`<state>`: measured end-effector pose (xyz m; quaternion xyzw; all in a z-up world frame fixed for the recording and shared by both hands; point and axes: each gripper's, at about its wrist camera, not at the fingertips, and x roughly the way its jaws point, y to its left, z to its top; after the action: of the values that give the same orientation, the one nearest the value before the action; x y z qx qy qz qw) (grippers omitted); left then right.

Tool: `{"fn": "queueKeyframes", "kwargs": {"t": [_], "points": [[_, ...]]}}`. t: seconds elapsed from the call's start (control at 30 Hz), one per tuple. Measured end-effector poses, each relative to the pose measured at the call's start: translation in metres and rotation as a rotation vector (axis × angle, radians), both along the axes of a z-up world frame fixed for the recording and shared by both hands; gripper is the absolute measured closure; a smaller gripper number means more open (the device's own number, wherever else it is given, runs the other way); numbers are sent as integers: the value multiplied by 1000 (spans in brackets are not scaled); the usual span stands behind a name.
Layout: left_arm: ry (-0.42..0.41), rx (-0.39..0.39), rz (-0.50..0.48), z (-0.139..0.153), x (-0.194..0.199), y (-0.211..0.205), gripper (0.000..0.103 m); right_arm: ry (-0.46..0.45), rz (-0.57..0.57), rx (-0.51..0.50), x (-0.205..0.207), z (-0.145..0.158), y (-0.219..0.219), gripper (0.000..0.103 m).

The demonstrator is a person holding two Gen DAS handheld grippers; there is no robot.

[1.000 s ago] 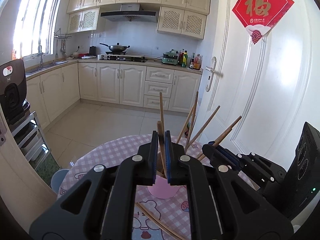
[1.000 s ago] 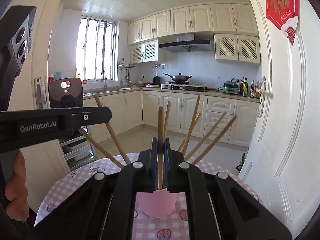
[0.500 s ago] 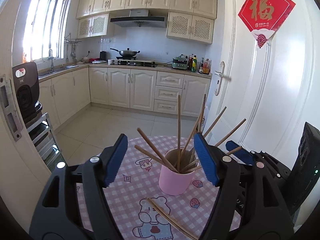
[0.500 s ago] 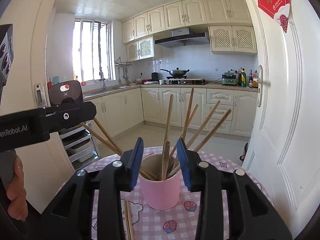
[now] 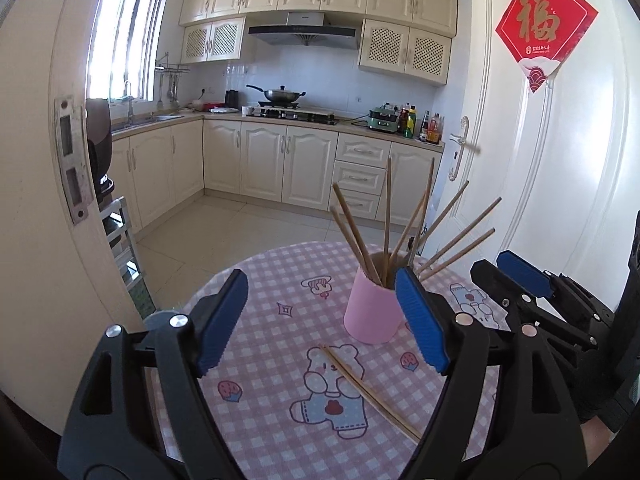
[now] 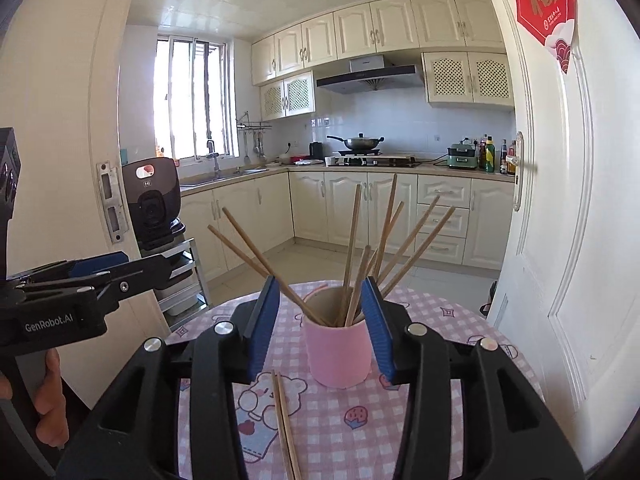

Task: Organize utensils
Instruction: 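Move both open tools down to the last chopsticks on the table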

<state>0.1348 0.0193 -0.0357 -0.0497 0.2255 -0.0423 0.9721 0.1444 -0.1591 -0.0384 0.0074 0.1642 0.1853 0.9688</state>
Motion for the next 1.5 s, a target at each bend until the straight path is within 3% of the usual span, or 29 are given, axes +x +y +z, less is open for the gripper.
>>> {"fn": "queueKeyframes", "kwargs": {"t": [0.17, 0.33, 0.4, 0.63, 1.07, 1.17, 1.33, 1.4, 1.43, 1.5], "points": [[122, -13, -7, -33, 1, 1, 27, 85, 31, -47, -5, -24, 9, 63], [300, -51, -29, -74, 15, 6, 27, 303, 97, -162, 13, -70, 26, 63], [337, -53, -24, -86, 19, 7, 27, 366, 106, -208, 20, -88, 32, 63], [427, -48, -21, -115, 28, 13, 28, 460, 121, -276, 34, -124, 38, 63], [497, -37, -22, -134, 45, 8, 27, 481, 158, -337, 26, -140, 45, 63], [507, -42, -25, -137, 50, 6, 28, 517, 180, -273, 25, -138, 47, 60], [538, -78, -15, -145, 66, 8, 28, 500, 201, -297, 19, -137, 57, 61], [553, -81, -6, -148, 73, 8, 36, 503, 198, -287, 21, -136, 55, 60], [572, -78, -4, -151, 78, 6, 48, 504, 197, -286, 22, -137, 53, 60], [588, -49, 4, -154, 87, 0, 51, 508, 190, -283, 26, -136, 48, 60]]}}
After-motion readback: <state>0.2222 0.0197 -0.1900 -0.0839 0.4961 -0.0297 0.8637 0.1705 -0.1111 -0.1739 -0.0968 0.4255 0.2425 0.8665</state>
